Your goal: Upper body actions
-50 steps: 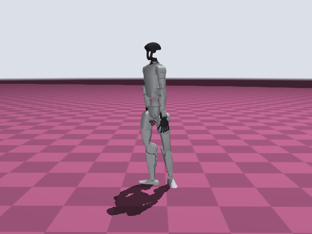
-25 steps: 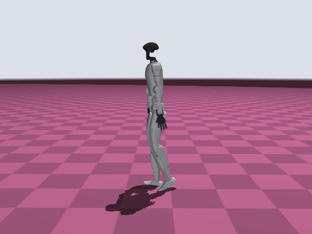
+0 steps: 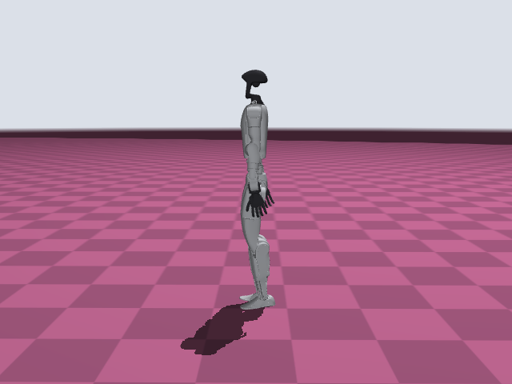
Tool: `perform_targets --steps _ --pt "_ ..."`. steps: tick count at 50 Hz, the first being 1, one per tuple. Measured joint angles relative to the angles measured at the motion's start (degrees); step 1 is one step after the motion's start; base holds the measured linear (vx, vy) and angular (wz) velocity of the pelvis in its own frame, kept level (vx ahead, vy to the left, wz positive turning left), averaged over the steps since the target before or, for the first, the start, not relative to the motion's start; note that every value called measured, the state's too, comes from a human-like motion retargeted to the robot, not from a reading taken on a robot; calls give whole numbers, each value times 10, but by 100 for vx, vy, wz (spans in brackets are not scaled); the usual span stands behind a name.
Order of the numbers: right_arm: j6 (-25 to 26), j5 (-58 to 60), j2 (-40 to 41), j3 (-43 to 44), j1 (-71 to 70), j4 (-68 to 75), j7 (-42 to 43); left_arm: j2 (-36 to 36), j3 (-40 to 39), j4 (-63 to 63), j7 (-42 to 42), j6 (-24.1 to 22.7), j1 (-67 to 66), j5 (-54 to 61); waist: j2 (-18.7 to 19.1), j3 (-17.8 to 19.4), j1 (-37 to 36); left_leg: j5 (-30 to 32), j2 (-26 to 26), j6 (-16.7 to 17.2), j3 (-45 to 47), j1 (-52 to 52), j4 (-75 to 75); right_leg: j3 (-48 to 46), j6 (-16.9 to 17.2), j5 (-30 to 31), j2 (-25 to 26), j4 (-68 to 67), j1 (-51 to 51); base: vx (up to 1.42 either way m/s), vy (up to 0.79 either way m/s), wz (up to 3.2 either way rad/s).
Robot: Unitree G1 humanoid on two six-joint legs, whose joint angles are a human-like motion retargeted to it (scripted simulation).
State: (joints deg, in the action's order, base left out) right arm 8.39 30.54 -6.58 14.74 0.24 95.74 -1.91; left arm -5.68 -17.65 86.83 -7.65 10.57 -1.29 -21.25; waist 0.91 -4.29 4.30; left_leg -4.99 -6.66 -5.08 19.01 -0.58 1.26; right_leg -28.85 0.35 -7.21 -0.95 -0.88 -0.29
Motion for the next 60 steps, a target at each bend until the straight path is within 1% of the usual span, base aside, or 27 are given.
perform_targets --steps 8,13,17,20,23,25,27,28,30,33,35,38,41,43,45,47,48,50,53,55,57,60 --pt "-18 36 11 -20 -14 -51 -13 1 17 -23 2 -10 8 -7 0 -1 -7 -9 0 2 11 1 2 8 4 4 -3 -7 -6 1 2 -13" --pt "-25 22 16 -13 -17 -66 -9 5 24 -23 0 -13 13 -14 7 -2 -3 -7 7 8 -15 -16 15 12 22 -11 -1 -36 -16 -2 1 37" --pt "-26 -10 17 -3 -17 -54 -5 3 30 -20 -1 -13 23 -19 6 8 9 3 11 7 -67 -33 31 54 27 -5 3 -61 -23 -4 -6 118" --pt "-24 -22 14 2 -15 -37 -4 0 31 -25 -2 -15 23 -21 1 19 9 11 9 7 -108 -42 42 123 24 4 6 -70 -24 -4 -9 130" --pt "-23 -22 9 -2 -6 -24 0 -2 26 -29 0 -16 16 -20 -6 28 -1 18 7 13 -135 -46 54 172 27 -5 6 -68 -19 -1 -11 118" --pt "-21 -17 7 -7 -2 -16 2 -4 19 -30 3 -16 10 -17 -12 35 -20 22 8 18 -141 -53 66 137 7 -14 0 -53 -6 -4 -8 77" --pt "-19 -9 5 -12 -1 -10 2 -7 13 -26 7 -15 7 -9 -24 38 -44 25 -3 18 -149 -67 81 70 -9 -6 -10 -25 11 -10 -10 77" --pt "-18 -4 4 -12 -3 -7 0 -9 10 -22 11 -14 8 -4 -28 40 -53 28 -6 17 -156 -76 88 72 -12 -5 -7 -15 14 -15 -11 93" --pt "-18 8 1 -14 -3 -6 0 -9 5 -12 30 -17 10 10 -29 41 -83 33 -4 17 -160 -97 97 47 -8 1 -15 -4 14 -16 -7 96" --pt "-18 32 -5 -21 0 -9 7 -5 -3 4 70 -36 5 45 -33 36 -84 36 -14 7 -175 -120 94 -9 -13 -3 -16 13 14 -13 -3 177" --pt "-16 44 -10 -23 1 -12 12 -4 -5 13 81 -46 1 64 -33 35 -83 24 -7 -3 -144 -133 89 -45 -12 -8 -18 19 15 -14 0 204" --pt "-15 44 -18 -20 -1 -13 14 -1 -10 20 91 -47 0 72 -34 39 -76 -9 19 -7 -53 -141 81 -98 -7 -19 -22 23 19 -17 2 221" --pt "-14 33 -23 -13 -1 -14 15 -1 -11 24 101 -50 -4 72 -37 38 -62 -41 55 -1 108 -125 69 -161 0 -30 -29 29 24 -14 4 241" --pt "-14 28 -25 -8 0 -16 17 -1 -10 25 106 -52 -8 71 -40 34 -56 -56 76 11 223 -107 63 -195 6 -36 -35 30 25 -7 9 212" --pt "-14 25 -27 -4 1 -19 18 0 -13 27 113 -54 -15 69 -44 26 -54 -60 92 30 368 -77 57 -229 14 -42 -42 31 24 -3 7 205" --pt "-15 26 -27 -3 2 -24 18 2 -18 29 120 -55 -23 71 -47 20 -54 -48 97 36 451 -52 57 -248 21 -48 -48 29 24 -2 10 173" --pt "-15 28 -27 -3 -1 -27 17 4 -22 32 122 -55 -25 73 -48 17 -53 -41 98 37 471 -43 58 -257 24 -50 -50 29 23 0 13 149" --pt "-17 31 -26 -4 -5 -33 16 8 -32 39 125 -53 -30 79 -46 12 -53 -23 99 37 469 -33 65 -273 30 -53 -51 29 22 3 14 123" --pt "-21 30 -24 -7 -11 -42 11 14 -45 51 125 -46 -37 81 -35 7 -65 28 96 49 397 -31 65 -281 36 -55 -41 28 24 8 20 63" --pt "-23 27 -19 -9 -17 -47 6 20 -54 58 127 -43 -45 82 -27 3 -86 9 84 67 348 -26 41 -281 39 -55 -32 26 24 8 16 8" --pt "-23 26 -16 -12 -26 -52 -1 27 -62 63 126 -41 -48 82 -24 0 -100 18 63 47 350 -27 9 -281 41 -52 -30 27 25 9 17 8" --pt "-25 22 -4 -19 -36 -65 -5 33 -70 63 121 -37 -52 82 -24 -4 -110 23 53 41 346 -34 -6 -287 47 -49 -34 24 25 7 14 15"
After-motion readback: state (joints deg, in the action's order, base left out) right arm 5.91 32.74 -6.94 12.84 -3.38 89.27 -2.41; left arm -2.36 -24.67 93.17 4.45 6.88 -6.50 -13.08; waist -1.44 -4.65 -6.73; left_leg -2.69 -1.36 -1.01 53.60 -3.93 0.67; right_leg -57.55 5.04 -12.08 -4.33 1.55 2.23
